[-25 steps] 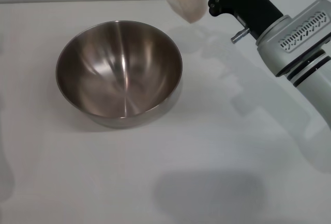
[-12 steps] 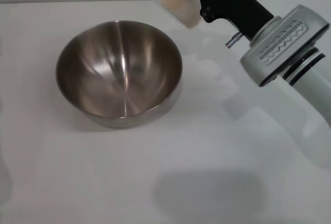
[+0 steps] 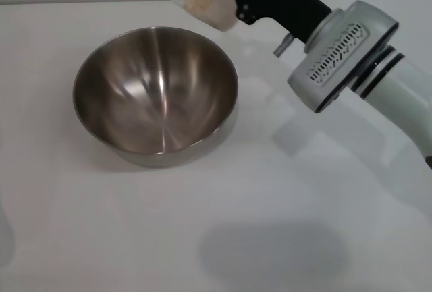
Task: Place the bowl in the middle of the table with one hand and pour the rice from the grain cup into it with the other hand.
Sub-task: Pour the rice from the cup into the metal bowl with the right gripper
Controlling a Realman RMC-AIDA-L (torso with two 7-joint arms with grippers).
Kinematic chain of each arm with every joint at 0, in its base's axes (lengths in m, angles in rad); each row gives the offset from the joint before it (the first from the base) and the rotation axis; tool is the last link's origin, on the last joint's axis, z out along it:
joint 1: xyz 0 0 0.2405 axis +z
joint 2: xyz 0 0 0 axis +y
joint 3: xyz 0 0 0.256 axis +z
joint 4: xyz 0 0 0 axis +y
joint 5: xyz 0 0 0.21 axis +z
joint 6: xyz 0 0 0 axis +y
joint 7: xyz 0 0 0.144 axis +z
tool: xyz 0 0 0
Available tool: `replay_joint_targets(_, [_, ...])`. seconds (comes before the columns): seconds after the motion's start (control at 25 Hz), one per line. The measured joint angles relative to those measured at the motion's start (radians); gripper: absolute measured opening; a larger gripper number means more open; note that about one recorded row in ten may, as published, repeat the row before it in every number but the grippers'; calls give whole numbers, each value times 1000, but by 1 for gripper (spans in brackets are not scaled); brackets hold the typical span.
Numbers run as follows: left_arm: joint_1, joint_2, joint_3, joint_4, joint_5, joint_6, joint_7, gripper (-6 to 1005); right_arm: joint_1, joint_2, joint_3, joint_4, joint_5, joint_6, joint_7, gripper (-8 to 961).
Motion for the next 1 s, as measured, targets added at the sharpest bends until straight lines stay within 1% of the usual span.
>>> replay_joint_targets(0.08, [0, 0, 0, 4, -2, 7, -8, 758, 11, 0, 2, 0, -19, 0, -9, 1])
replay_joint_targets(0.16, [0, 0, 0, 14, -1, 21, -30, 758, 16, 2, 9, 6, -31, -3, -78, 1])
replay_joint_targets(0.2, [0, 0, 0, 14, -1, 21, -30, 758, 16, 2, 9, 6, -31, -3, -78, 1])
replay_joint_targets(0.32, [0, 0, -1, 19, 0, 26, -47, 758, 17, 3, 10, 19, -29, -3, -187, 1])
replay_joint_targets(0.36, [0, 1, -2, 23, 0, 31, -50, 758, 16, 4, 11, 26, -28, -3, -257, 1])
replay_joint_targets(0.4, [0, 1, -2, 23, 0, 31, -50, 758, 16, 4, 11, 26, -28, -3, -257, 1])
replay_joint_targets(0.44, [0, 1, -2, 25, 0, 35, -50, 758, 13, 4, 14, 32, -28, -3, -301, 1])
replay_joint_targets(0.52, [0, 1, -2, 27, 1, 38, -50, 758, 5, 5, 31, 45, -27, -3, -385, 1])
replay_joint_targets(0.56, [0, 1, -2, 27, 1, 39, -50, 758, -3, 5, 58, 62, -28, -4, -467, 1])
replay_joint_targets(0.68, [-3, 1, -2, 29, 1, 40, -50, 758, -9, 4, 74, 77, -29, -13, -522, 2])
replay_joint_targets(0.84, [-14, 2, -2, 36, 2, 40, -50, 758, -16, 2, 83, 99, -32, -61, -603, 2])
replay_joint_targets(1.0, [-22, 3, -2, 41, 2, 43, -50, 758, -4, -1, 84, 110, -39, -65, -621, 1])
